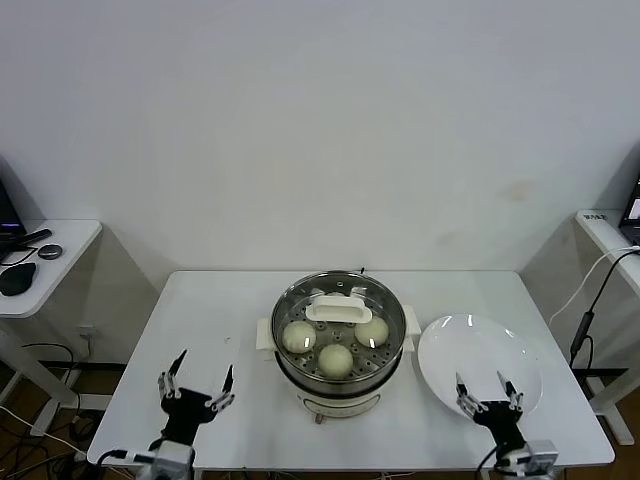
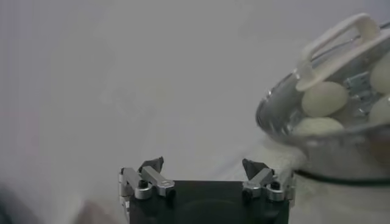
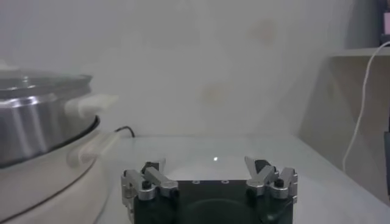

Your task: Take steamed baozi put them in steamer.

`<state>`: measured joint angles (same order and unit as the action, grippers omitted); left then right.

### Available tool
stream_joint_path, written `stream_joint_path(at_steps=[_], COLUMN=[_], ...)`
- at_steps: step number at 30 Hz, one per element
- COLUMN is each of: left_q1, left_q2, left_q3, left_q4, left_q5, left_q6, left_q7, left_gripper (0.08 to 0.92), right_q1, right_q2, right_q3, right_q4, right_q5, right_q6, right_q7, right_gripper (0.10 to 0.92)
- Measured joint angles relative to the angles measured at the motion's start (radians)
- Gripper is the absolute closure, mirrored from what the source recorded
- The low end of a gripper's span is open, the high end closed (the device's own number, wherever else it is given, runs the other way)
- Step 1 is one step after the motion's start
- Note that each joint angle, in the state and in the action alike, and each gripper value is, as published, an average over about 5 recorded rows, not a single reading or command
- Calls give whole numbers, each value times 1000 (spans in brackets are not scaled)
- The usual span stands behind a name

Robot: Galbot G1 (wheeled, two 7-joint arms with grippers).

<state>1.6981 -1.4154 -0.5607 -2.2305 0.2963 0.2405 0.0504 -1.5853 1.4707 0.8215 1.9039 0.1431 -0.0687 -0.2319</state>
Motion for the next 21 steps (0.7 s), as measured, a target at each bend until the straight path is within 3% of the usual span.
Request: stream_joint_path(at_steps=[21], left_q1=[159], left_q2=[-15], left_q3=[-21], left_q4=[-44], left_q5=[-161], left_q6=[-33], left_q7=[-15], left_gripper=[177], right_q1=[-146], right_q2=[-39], right_q3=[20], right_q4=[159], right_q5=[-25], right_q6=[-72], right_q7=[-11], right_gripper=[203])
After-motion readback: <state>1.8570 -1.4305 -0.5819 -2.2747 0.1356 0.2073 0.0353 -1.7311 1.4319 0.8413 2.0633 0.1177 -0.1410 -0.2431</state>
